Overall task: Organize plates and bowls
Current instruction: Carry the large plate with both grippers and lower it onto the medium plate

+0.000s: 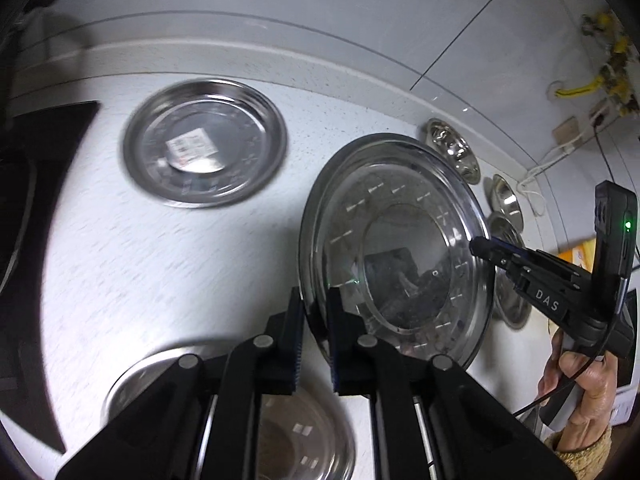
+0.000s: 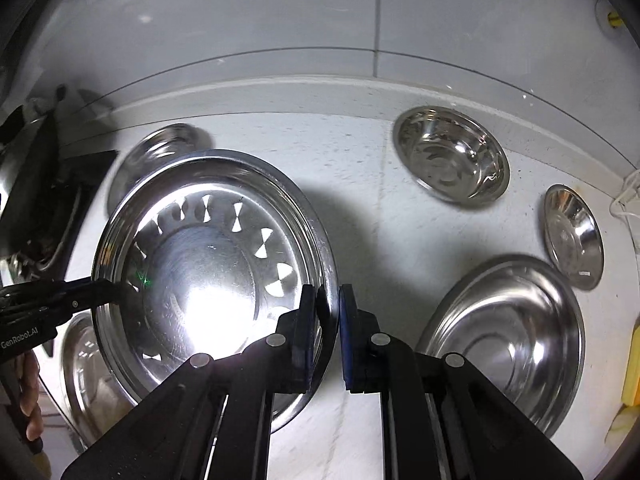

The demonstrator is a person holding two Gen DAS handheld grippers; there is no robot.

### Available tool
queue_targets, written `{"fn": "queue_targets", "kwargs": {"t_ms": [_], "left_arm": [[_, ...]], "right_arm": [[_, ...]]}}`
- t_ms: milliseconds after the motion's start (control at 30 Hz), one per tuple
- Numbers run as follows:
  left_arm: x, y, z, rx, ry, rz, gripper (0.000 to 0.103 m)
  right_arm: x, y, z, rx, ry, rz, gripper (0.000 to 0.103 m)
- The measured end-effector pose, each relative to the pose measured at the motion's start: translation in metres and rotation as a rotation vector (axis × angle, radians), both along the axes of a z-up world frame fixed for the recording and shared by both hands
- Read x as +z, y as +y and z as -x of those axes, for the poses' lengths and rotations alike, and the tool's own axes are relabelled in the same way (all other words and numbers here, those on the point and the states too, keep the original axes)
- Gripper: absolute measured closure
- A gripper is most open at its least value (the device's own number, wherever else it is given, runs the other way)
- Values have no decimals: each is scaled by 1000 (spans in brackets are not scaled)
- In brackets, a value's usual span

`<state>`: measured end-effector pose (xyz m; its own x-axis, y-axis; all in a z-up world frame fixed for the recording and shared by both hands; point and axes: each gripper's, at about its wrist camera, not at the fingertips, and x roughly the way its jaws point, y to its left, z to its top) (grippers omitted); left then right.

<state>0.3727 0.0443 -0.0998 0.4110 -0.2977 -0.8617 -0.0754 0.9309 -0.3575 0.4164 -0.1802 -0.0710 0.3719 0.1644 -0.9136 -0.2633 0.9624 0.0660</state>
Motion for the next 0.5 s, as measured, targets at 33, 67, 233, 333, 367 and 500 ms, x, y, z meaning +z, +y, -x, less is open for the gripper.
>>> {"fn": "queue_targets", "kwargs": {"t_ms": [33, 67, 233, 333, 367, 500], "left_arm": [[5, 6, 13, 7, -6, -6, 94], [8, 11, 21, 8, -9, -9, 94], [24, 41, 76, 25, -37, -49, 94], [28, 62, 106, 41, -37, -57, 94], [28, 65, 112, 44, -37, -61, 94], [28, 85, 151, 50, -30, -81, 94]], "right_arm": [[4, 4, 10, 8, -7, -8, 92], [8, 9, 17, 15, -13, -15, 92], [21, 42, 66, 66, -49, -39, 93], [27, 58, 92, 96, -57, -53, 93], [28, 64, 101, 104, -60, -58, 93], [27, 87, 130, 139, -63, -75, 93]]}}
